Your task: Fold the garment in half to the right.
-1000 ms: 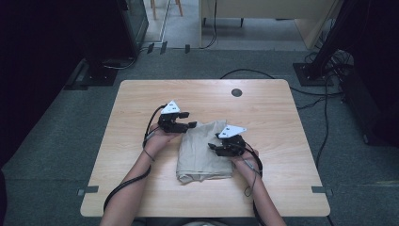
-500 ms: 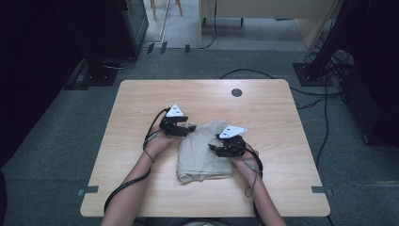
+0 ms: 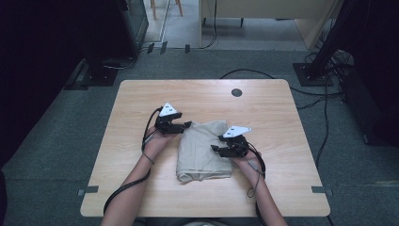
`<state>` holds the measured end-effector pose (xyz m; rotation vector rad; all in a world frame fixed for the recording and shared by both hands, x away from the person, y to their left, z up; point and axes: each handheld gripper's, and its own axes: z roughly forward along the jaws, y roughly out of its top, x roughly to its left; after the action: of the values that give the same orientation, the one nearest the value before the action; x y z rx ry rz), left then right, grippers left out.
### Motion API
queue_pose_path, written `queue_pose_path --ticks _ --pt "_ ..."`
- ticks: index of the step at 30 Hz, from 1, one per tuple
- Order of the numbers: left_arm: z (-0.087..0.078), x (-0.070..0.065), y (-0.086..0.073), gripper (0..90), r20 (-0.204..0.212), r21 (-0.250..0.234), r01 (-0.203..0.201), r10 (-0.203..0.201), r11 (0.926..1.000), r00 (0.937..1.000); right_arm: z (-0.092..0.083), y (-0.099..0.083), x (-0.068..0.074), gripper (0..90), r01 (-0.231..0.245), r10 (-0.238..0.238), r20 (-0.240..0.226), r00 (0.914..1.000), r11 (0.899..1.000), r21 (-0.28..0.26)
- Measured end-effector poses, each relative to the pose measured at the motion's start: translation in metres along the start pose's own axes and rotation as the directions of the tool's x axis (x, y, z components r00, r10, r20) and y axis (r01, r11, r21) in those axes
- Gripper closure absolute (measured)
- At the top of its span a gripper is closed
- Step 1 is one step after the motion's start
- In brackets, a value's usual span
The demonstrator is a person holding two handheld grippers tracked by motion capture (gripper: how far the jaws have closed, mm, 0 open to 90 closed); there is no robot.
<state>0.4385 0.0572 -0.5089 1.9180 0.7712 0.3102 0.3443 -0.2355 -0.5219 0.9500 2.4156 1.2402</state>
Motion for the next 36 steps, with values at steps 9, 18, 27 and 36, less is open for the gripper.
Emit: queue_pose_path --ticks 9,18,27,36 --pt "-0.007 -0.005 -0.002 30.9 0.033 -0.004 -0.020 0.020 0.9998 0.9992 -0.001 0.006 -0.008 38.5 0.003 -0.003 0.001 1.0000 0.998 -0.059" --pt "-0.003 -0.009 -0.009 30.3 0.042 0.021 -0.024 0.024 0.9995 0.9989 0.002 0.010 -0.012 34.6 0.037 -0.036 0.014 0.9993 0.995 -0.088" --pt "-0.001 -0.004 -0.014 30.4 0.025 0.051 -0.005 0.004 0.9987 0.9997 0.009 0.010 -0.017 34.7 0.038 -0.038 0.011 0.9992 0.998 -0.044" --pt "-0.002 -0.006 -0.014 30.4 -0.005 0.055 -0.002 0.003 0.9985 1.0000 0.008 0.006 -0.020 34.5 0.022 -0.022 0.010 0.9997 0.999 -0.023"
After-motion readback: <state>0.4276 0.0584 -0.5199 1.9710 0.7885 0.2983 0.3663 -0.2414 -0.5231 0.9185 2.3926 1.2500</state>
